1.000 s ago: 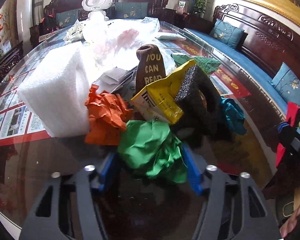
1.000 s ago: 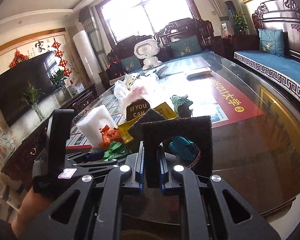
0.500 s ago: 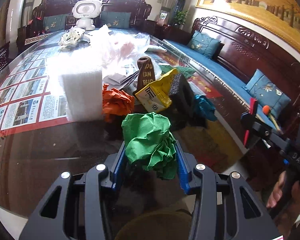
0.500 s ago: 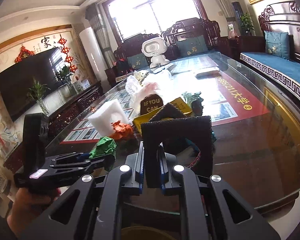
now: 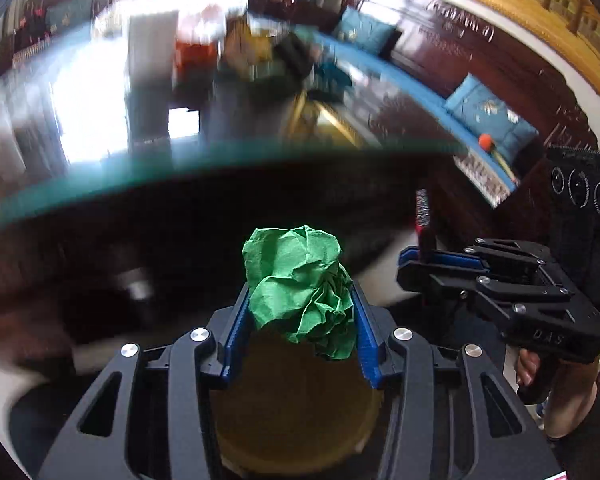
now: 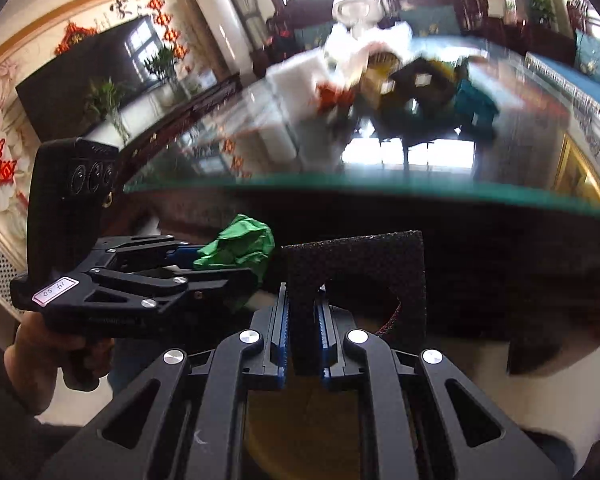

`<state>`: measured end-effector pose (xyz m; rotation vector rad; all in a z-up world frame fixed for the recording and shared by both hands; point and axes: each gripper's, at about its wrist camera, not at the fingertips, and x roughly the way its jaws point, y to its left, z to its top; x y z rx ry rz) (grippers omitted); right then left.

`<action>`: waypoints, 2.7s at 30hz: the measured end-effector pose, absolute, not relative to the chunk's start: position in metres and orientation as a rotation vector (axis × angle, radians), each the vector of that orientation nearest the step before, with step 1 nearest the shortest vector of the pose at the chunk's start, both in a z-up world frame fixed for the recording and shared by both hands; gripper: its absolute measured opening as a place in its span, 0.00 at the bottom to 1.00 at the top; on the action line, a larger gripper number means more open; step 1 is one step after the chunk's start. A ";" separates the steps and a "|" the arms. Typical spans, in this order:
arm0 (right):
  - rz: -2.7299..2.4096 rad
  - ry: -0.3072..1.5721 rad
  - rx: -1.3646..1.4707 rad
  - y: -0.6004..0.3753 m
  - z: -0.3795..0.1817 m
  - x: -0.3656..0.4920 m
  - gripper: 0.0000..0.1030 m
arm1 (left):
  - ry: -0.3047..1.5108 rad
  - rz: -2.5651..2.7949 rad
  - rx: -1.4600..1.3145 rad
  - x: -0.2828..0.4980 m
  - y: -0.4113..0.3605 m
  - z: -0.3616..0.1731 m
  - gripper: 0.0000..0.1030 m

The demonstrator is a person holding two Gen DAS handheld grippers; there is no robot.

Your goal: Collect trash

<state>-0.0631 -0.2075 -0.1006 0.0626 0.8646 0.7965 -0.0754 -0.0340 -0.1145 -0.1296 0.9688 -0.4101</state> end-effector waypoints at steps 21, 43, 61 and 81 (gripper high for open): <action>0.686 1.146 0.014 -0.193 -0.201 -0.091 0.48 | 1.194 -0.378 -0.084 -0.099 -0.032 -0.218 0.49; 0.648 1.159 -0.050 -0.198 -0.203 -0.080 0.48 | 1.277 -0.416 0.027 -0.087 -0.055 -0.229 0.76; 0.648 0.755 -0.012 -0.215 -0.083 -0.042 0.51 | 0.882 -0.252 0.029 -0.053 -0.022 -0.109 0.81; 0.586 0.443 0.094 -0.206 -0.008 0.047 0.85 | 0.635 0.102 -0.093 0.118 0.032 -0.032 0.96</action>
